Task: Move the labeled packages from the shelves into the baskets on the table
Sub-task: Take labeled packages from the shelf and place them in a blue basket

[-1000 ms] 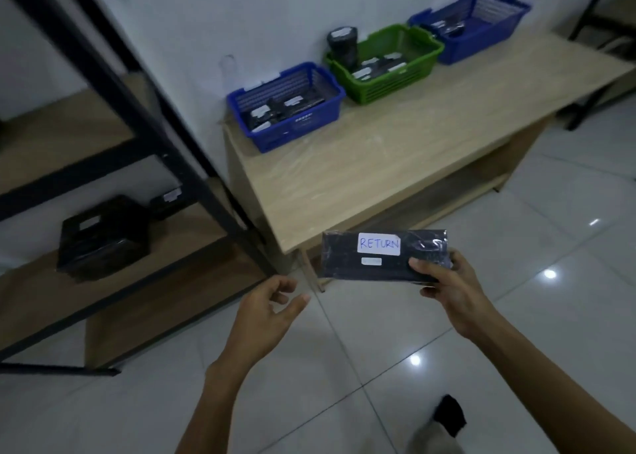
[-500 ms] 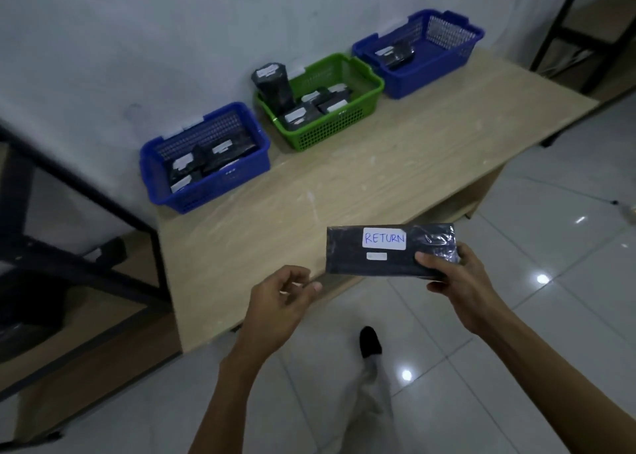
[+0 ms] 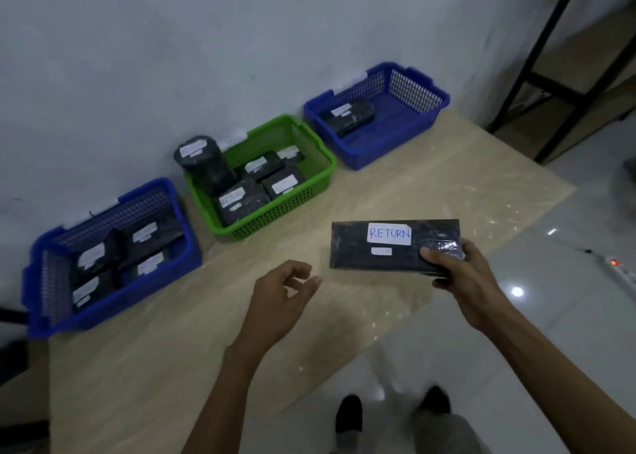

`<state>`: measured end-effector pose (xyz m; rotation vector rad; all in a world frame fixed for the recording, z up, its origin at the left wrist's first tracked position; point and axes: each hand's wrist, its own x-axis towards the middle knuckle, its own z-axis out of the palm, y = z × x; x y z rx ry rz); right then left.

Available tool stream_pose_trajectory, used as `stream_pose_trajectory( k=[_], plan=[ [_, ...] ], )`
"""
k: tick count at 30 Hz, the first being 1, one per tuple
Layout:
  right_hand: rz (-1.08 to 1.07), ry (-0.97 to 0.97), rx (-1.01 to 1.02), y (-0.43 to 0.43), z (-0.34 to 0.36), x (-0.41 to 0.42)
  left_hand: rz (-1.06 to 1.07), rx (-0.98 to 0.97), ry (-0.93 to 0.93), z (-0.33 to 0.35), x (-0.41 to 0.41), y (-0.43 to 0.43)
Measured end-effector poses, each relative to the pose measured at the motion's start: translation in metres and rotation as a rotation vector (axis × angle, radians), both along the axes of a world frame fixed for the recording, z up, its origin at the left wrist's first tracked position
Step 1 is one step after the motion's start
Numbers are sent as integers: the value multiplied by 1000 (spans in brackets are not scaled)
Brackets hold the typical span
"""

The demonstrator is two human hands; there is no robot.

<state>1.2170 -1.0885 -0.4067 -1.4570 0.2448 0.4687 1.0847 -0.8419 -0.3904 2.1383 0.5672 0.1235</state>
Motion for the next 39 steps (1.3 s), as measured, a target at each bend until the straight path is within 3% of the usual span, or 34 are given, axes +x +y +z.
stream_pose_trajectory(
  k=[6,19,29,39],
  plan=[
    [80,17,25,-3,-9,127,85,52,15,-8,104,-21],
    [307,-7,-49,19,-6,346,339,-63,35,-24,265,-49],
    [414,-63,-178,89,-12,449,454,156,-2,-48,363,-12],
    [582,37,-307,154,-72,498,538,298,290,-81,421,4]
  ],
)
